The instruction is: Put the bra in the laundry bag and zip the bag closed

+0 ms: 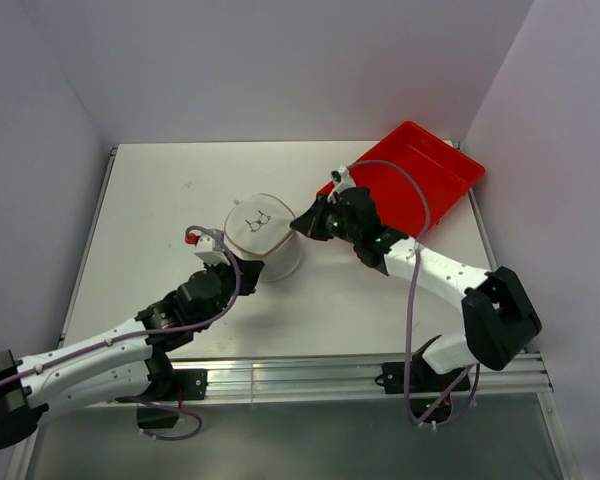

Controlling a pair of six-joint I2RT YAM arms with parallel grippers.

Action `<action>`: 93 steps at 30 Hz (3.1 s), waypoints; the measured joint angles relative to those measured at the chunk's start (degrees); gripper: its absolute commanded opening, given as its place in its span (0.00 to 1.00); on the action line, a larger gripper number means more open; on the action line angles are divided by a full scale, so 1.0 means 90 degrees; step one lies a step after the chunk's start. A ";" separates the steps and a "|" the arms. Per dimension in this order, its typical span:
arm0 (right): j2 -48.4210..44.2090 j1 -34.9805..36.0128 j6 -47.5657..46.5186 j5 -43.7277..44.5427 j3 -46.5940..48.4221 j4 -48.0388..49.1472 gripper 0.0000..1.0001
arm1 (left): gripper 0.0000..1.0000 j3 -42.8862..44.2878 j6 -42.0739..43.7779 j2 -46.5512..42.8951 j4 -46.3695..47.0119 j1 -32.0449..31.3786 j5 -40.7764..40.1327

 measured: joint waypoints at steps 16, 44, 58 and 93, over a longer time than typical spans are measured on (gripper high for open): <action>0.2215 -0.0257 -0.0697 -0.1076 0.2531 -0.1202 0.61 | 0.00 -0.0083 0.0010 -0.0495 -0.0755 -0.0005 -0.0469; -0.0206 0.0709 0.0318 -0.0017 -0.0498 0.0231 0.26 | 0.00 0.0325 0.0049 0.1166 0.0792 -0.0034 0.0418; 0.0248 0.0444 0.0017 0.0041 0.0287 -0.0175 0.00 | 0.00 0.0112 0.0056 0.0442 0.0338 -0.0034 0.0177; -0.0549 0.0724 -0.0138 0.0151 -0.0236 -0.0357 0.59 | 0.00 0.0316 0.0015 0.0962 0.0585 0.0000 0.0432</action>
